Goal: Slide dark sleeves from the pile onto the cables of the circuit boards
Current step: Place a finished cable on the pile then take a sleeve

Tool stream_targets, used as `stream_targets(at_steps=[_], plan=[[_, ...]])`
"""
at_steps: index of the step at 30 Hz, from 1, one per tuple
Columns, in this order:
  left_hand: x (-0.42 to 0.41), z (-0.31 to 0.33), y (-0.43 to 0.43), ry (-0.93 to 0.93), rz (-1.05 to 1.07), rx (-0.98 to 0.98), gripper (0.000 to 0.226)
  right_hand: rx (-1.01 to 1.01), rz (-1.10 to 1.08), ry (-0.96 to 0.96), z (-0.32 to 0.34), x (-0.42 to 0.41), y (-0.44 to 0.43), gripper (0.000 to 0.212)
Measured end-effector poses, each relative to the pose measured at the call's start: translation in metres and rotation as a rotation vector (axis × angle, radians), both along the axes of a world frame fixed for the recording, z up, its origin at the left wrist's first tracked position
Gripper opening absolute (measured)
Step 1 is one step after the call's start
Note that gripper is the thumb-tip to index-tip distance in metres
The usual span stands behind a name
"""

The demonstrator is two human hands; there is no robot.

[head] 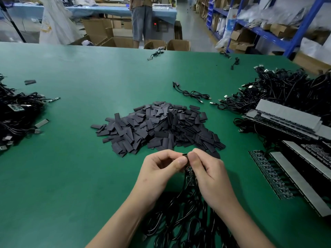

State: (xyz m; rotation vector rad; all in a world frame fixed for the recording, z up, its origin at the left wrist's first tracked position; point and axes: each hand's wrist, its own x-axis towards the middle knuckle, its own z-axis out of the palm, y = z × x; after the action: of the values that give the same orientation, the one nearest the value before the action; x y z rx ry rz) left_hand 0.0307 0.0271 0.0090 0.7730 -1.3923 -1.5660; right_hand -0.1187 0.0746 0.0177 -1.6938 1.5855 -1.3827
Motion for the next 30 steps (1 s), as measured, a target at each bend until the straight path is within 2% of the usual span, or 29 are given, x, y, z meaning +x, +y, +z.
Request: stream_targets(at_steps=[3, 9, 20, 23, 27, 30], plan=[[-0.002, 0.003, 0.000, -0.022, 0.031, 0.008, 0.016, 0.000, 0.031, -0.032, 0.003, 0.002, 0.000, 0.036], [-0.005, 0.003, 0.002, -0.070, -0.058, -0.041, 0.034, -0.017, 0.036, -0.085, 0.004, 0.005, 0.002, 0.032], [-0.011, 0.002, 0.003, 0.090, -0.099, 0.136, 0.043, -0.018, 0.047, -0.241, -0.003, 0.012, 0.000, 0.033], [-0.012, 0.001, 0.004, 0.035, -0.051, 0.145, 0.034, 0.013, 0.007, -0.218, -0.007, 0.011, -0.002, 0.039], [-0.013, 0.000, 0.004, -0.032, 0.074, 0.045, 0.011, 0.043, -0.120, -0.113, -0.009, 0.010, -0.002, 0.043], [-0.014, 0.001, 0.007, -0.046, 0.058, -0.012, 0.012, 0.024, -0.152, -0.106, -0.006, 0.008, -0.001, 0.044]])
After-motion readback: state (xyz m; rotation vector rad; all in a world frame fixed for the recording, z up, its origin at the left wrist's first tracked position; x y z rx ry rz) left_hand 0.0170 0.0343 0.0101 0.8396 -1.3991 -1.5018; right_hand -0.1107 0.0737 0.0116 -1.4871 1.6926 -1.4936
